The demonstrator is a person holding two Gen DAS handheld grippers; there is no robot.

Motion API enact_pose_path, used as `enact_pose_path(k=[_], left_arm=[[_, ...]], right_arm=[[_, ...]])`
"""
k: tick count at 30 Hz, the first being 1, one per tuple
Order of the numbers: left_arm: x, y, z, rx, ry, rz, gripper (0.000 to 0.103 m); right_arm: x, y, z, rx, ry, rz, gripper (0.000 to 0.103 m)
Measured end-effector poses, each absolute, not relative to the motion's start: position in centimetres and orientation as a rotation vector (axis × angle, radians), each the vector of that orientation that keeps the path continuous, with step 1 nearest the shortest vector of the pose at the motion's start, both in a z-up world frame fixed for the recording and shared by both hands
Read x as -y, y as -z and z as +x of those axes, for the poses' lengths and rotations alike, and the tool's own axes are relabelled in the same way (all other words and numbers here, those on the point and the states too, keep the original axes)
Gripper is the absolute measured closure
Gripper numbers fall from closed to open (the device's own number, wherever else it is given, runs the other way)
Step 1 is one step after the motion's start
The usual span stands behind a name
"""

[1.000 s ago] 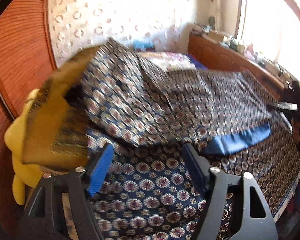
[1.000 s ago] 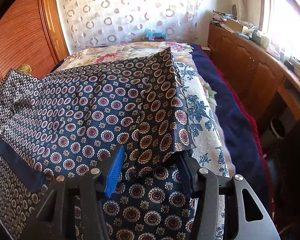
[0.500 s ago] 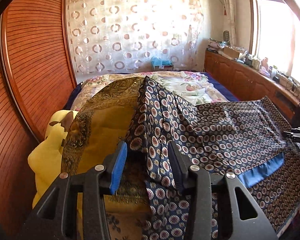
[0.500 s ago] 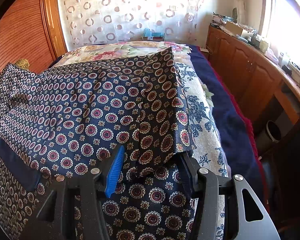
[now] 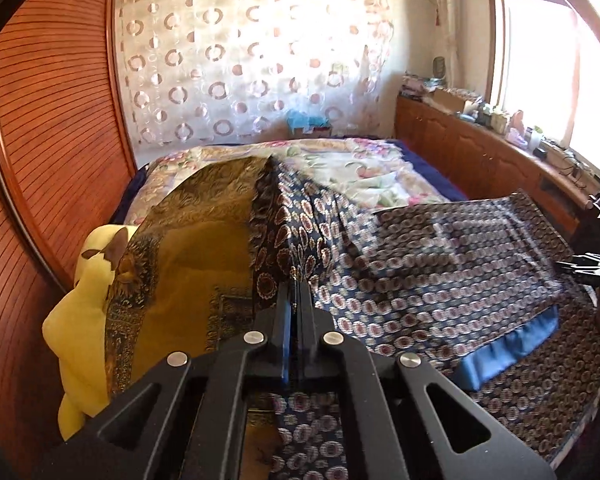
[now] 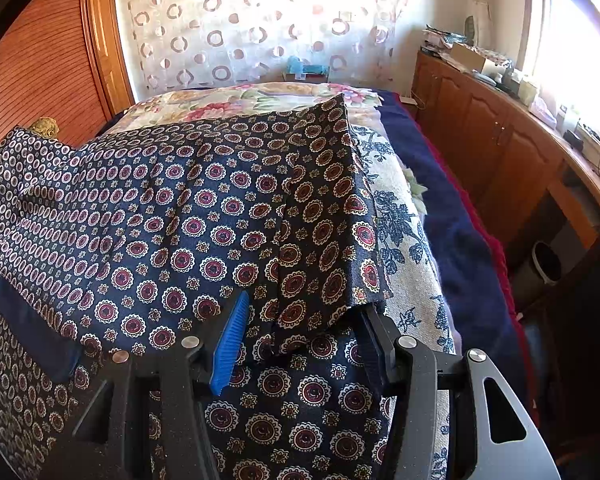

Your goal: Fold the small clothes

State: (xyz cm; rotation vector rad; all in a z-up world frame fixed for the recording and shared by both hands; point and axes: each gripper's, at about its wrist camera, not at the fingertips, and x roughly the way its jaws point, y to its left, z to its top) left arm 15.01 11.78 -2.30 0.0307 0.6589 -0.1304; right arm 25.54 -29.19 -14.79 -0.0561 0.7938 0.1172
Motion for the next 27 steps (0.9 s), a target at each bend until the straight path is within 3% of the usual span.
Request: enact_pose_path(k=[3, 5, 7, 9, 21, 27], left_arm=[[-11.3, 1.8, 14.9, -0.652, 0.144, 0.024, 0.1], [-11.0, 1.7, 14.7, -0.65, 0.152, 0.018, 0.1], [-10.8, 1.7, 14.6, -0.648, 0.161, 0.006, 0.1], [-10.7, 1.7, 14.3, -0.64, 0.167, 0.0, 0.1], [-11.0, -2.0, 9.3, -0.519, 0.238, -0.089, 0.101], [-12.7, -0.7, 7.0, -0.545, 0.238, -0.135, 0.101]], right_arm=[[29.4, 14.7, 25.7, -0.796, -0.122, -0.05, 0.049], [29.5, 14.6, 25.9, -0.797, -0.143, -0.038, 0.063], [29.7, 14.4, 26.1, -0.799, -0.16, -0.024, 0.086], [29.9, 14.1, 26.3, -0.786, -0.181, -0.01, 0.098], [30.6, 9.7, 21.3, -0.618, -0.275, -0.001, 0.103], [32.6, 8.8, 17.1, -0.573, -0.288, 0.009, 0.103]])
